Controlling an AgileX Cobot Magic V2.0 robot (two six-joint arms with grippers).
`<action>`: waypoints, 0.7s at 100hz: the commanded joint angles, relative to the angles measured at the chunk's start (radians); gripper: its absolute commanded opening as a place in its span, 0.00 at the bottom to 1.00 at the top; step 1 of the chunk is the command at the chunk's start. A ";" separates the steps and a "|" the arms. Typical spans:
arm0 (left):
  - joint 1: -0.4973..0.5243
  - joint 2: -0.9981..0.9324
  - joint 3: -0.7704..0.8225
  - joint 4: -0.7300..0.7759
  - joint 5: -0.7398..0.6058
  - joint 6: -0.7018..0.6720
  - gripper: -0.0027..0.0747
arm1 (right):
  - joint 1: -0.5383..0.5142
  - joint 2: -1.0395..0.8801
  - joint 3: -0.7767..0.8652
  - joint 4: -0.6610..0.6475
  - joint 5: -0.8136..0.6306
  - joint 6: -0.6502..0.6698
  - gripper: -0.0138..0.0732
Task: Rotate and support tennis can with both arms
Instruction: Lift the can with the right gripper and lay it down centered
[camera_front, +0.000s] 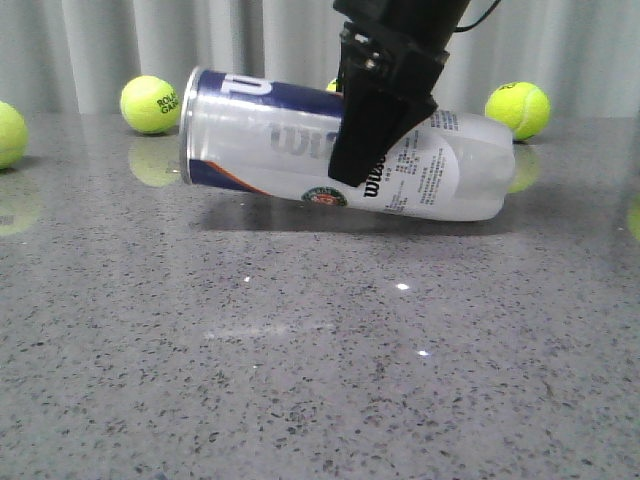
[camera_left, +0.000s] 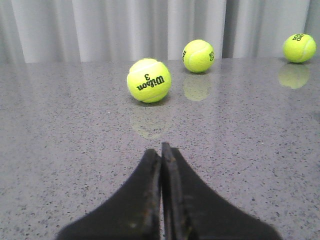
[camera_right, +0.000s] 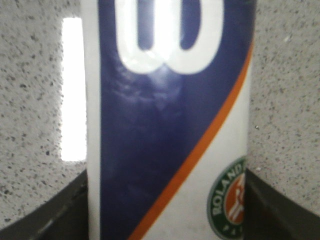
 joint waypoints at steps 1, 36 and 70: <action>0.003 -0.039 0.047 -0.007 -0.079 -0.003 0.01 | -0.001 -0.034 -0.037 -0.005 -0.017 -0.016 0.38; 0.003 -0.039 0.047 -0.007 -0.079 -0.003 0.01 | 0.000 -0.031 -0.037 -0.011 0.000 -0.017 0.89; 0.003 -0.039 0.047 -0.007 -0.079 -0.003 0.01 | 0.000 -0.050 -0.039 -0.011 0.027 -0.017 0.89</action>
